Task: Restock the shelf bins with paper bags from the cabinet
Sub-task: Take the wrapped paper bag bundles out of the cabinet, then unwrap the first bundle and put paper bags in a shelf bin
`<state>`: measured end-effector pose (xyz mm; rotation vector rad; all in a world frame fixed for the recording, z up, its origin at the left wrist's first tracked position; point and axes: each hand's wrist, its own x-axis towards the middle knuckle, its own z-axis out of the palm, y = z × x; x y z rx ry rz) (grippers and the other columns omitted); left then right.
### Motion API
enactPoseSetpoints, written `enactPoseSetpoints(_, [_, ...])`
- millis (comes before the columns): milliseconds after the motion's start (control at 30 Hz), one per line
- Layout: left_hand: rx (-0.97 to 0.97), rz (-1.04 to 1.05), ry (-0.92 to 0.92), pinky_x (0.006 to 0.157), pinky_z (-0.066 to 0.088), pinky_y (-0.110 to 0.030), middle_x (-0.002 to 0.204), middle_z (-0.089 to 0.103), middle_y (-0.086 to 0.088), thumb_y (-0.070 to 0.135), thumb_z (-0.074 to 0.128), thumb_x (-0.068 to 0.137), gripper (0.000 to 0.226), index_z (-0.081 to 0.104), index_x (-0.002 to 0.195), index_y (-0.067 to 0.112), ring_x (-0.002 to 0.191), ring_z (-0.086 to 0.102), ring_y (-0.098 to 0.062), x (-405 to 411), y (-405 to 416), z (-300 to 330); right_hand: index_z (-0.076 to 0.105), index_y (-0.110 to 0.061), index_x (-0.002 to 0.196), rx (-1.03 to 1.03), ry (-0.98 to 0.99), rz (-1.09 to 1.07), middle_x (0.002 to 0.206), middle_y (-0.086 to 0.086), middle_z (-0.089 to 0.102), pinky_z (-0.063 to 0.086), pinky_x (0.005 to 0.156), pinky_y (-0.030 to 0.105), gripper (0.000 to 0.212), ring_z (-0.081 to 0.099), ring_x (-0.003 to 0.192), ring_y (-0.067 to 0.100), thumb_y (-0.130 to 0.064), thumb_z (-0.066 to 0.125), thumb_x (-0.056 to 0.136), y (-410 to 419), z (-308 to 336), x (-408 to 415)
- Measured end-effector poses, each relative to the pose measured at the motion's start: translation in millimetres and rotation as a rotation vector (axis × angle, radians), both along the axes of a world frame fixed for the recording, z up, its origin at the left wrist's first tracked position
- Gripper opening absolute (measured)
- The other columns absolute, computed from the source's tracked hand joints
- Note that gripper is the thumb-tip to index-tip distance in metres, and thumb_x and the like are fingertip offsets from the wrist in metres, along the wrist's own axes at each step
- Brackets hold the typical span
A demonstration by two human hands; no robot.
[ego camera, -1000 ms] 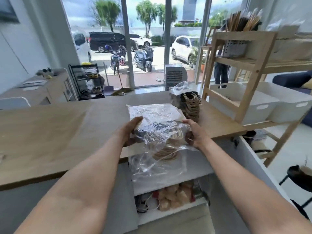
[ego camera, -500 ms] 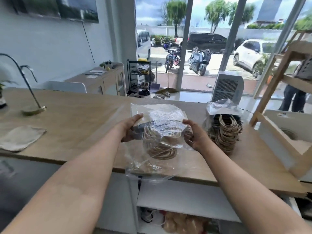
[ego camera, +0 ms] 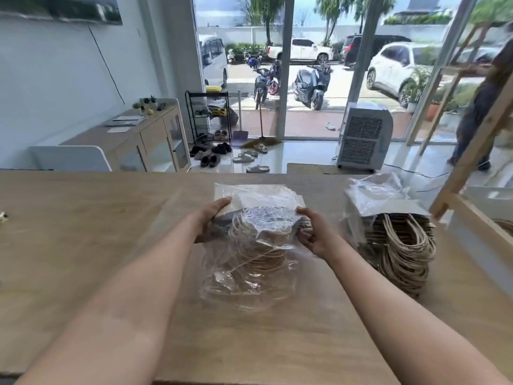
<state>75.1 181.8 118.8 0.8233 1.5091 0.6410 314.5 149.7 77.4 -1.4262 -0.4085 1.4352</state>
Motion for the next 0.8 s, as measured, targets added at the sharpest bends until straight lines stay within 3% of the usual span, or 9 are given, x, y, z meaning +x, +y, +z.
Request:
enactPoseSetpoints(67, [-0.046, -0.046, 0.036, 0.042, 0.053, -0.024, 0.044, 0.063, -0.002, 0.054, 0.064, 0.083, 0.045, 0.058, 0.075, 0.01, 0.034, 0.06, -0.015, 4, 21, -4, 0.057, -0.015, 0.08, -0.035, -0.004, 0.003, 0.058, 0.002, 0.042, 0.036, 0.037, 0.016, 0.025, 0.036, 0.039, 0.009, -0.029, 0.076, 0.072, 14, -4, 3])
enactPoseSetpoints(167, [-0.103, -0.112, 0.156, 0.059, 0.055, -0.03, 0.055, 0.066, -0.006, 0.062, 0.067, 0.075, 0.057, 0.06, 0.087, 0.007, 0.05, 0.062, -0.02, 4, 51, -17, 0.058, -0.015, 0.092, -0.117, -0.031, 0.054, 0.075, 0.006, 0.05, 0.046, 0.047, 0.021, 0.03, 0.048, 0.059, 0.015, -0.032, 0.074, 0.075, 29, -11, 9])
enactPoseSetpoints(267, [-0.194, -0.184, 0.231, 0.039, 0.049, -0.021, 0.054, 0.059, -0.009, 0.057, 0.064, 0.079, 0.055, 0.052, 0.082, 0.004, 0.031, 0.054, -0.017, 6, 65, -12, 0.055, -0.011, 0.102, -0.171, -0.017, 0.087, 0.091, 0.01, 0.049, 0.047, 0.052, 0.023, 0.041, 0.052, 0.056, 0.016, -0.034, 0.073, 0.074, 36, -15, 13])
enactPoseSetpoints(300, [-0.201, -0.194, 0.226, 0.04, 0.048, -0.02, 0.064, 0.058, -0.01, 0.056, 0.066, 0.076, 0.056, 0.05, 0.085, 0.004, 0.031, 0.054, -0.017, 5, 71, -10, 0.052, -0.011, 0.108, -0.173, -0.077, 0.096, 0.099, 0.011, 0.048, 0.047, 0.051, 0.024, 0.047, 0.054, 0.056, 0.018, -0.036, 0.072, 0.074, 38, -15, 13])
enactPoseSetpoints(400, [-0.242, -0.228, 0.276, 0.064, 0.054, -0.031, 0.098, 0.054, -0.012, 0.056, 0.073, 0.059, 0.074, 0.049, 0.11, 0.007, 0.062, 0.061, -0.024, 2, 86, -11, 0.049, -0.011, 0.121, -0.146, -0.248, 0.091, 0.113, 0.011, 0.048, 0.046, 0.069, 0.03, 0.053, 0.054, 0.094, 0.027, -0.04, 0.066, 0.079, 40, -18, 14])
enactPoseSetpoints(467, [-0.243, -0.254, 0.352, 0.081, 0.054, -0.038, 0.106, 0.055, -0.016, 0.053, 0.066, 0.069, 0.076, 0.047, 0.124, 0.003, 0.08, 0.062, -0.029, 7, 85, -4, 0.047, -0.009, 0.127, -0.138, -0.235, 0.146, 0.118, 0.011, 0.05, 0.046, 0.081, 0.032, 0.057, 0.051, 0.108, 0.03, -0.043, 0.063, 0.084, 38, -13, 10])
enactPoseSetpoints(600, [0.116, -0.224, 0.62, 0.107, 0.037, -0.041, 0.139, 0.044, -0.015, 0.029, 0.058, 0.091, 0.064, 0.036, 0.142, -0.003, 0.128, 0.044, -0.037, 44, 81, 24, 0.03, -0.007, 0.148, -0.062, -0.466, 0.23, 0.153, 0.011, 0.032, 0.034, 0.112, 0.04, 0.097, 0.036, 0.138, 0.031, -0.062, 0.064, 0.075, 31, 8, 18])
enactPoseSetpoints(700, [0.348, -0.188, 0.652, 0.081, 0.046, -0.026, 0.107, 0.055, -0.019, 0.028, 0.061, 0.09, 0.061, 0.042, 0.134, -0.009, 0.098, 0.056, -0.032, 83, 83, 38, 0.026, -0.008, 0.15, 0.157, -0.706, 0.17, 0.156, 0.009, 0.028, 0.028, 0.115, 0.038, 0.093, 0.031, 0.142, 0.025, -0.054, 0.065, 0.079, 13, 45, 40])
enactPoseSetpoints(800, [0.483, -0.305, 0.659, 0.088, 0.05, -0.035, 0.118, 0.057, -0.023, 0.049, 0.06, 0.087, 0.067, 0.053, 0.126, -0.005, 0.107, 0.057, -0.031, 139, 73, 44, 0.031, -0.008, 0.148, 0.33, -0.931, 0.154, 0.154, 0.008, 0.029, 0.023, 0.115, 0.029, 0.076, 0.027, 0.143, 0.02, -0.042, 0.062, 0.088, -8, 81, 75])
